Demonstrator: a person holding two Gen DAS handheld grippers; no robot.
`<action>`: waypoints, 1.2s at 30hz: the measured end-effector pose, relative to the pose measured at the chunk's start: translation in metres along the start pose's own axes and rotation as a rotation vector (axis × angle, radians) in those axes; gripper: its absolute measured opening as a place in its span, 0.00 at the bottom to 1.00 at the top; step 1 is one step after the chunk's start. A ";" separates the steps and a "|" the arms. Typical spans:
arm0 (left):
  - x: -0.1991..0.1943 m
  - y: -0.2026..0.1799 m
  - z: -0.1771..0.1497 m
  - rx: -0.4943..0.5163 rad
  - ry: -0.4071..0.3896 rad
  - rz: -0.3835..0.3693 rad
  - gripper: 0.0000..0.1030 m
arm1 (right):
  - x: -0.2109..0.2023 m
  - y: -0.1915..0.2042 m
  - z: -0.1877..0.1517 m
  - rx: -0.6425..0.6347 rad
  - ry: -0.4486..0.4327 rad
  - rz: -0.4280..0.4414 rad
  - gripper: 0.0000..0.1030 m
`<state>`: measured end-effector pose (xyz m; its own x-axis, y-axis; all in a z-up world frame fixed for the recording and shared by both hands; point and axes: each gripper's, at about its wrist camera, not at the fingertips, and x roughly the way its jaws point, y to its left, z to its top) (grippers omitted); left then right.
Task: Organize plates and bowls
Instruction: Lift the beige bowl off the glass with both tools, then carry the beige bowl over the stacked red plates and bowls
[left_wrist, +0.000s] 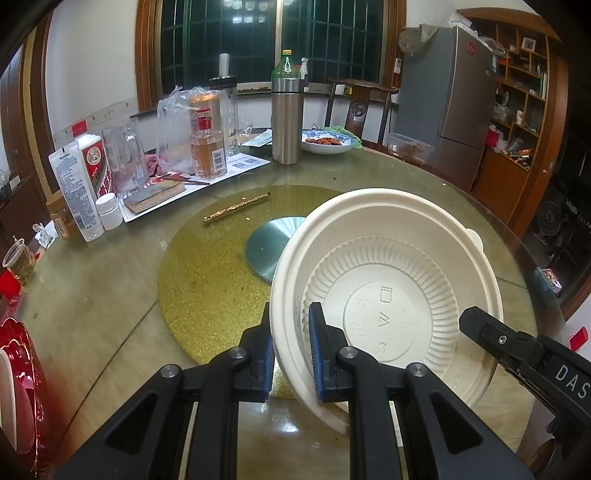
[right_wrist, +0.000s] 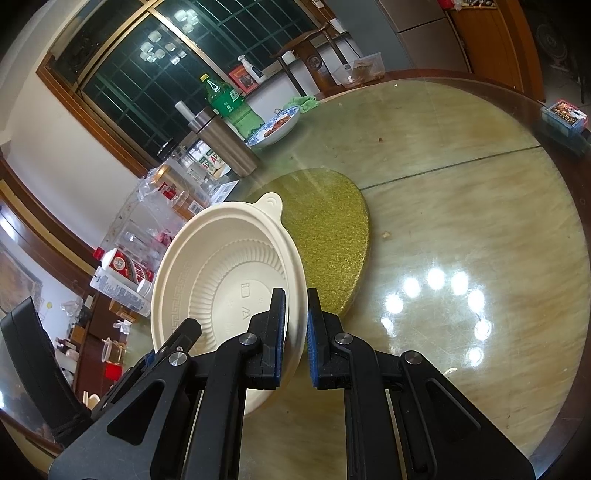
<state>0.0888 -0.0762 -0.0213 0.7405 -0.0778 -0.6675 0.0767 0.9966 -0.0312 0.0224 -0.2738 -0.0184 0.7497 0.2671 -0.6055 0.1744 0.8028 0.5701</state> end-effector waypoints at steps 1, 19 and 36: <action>0.000 0.000 0.000 0.002 -0.002 0.001 0.14 | 0.000 0.000 0.000 0.000 0.001 0.001 0.10; -0.007 -0.009 0.002 0.034 -0.032 0.054 0.15 | -0.007 -0.003 0.004 0.018 -0.012 0.040 0.10; -0.056 0.034 -0.005 -0.005 -0.078 0.129 0.16 | -0.016 0.040 -0.012 -0.121 0.025 0.118 0.10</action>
<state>0.0465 -0.0381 0.0118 0.7939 0.0491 -0.6061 -0.0256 0.9985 0.0474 0.0098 -0.2392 0.0074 0.7443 0.3753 -0.5524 0.0069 0.8228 0.5683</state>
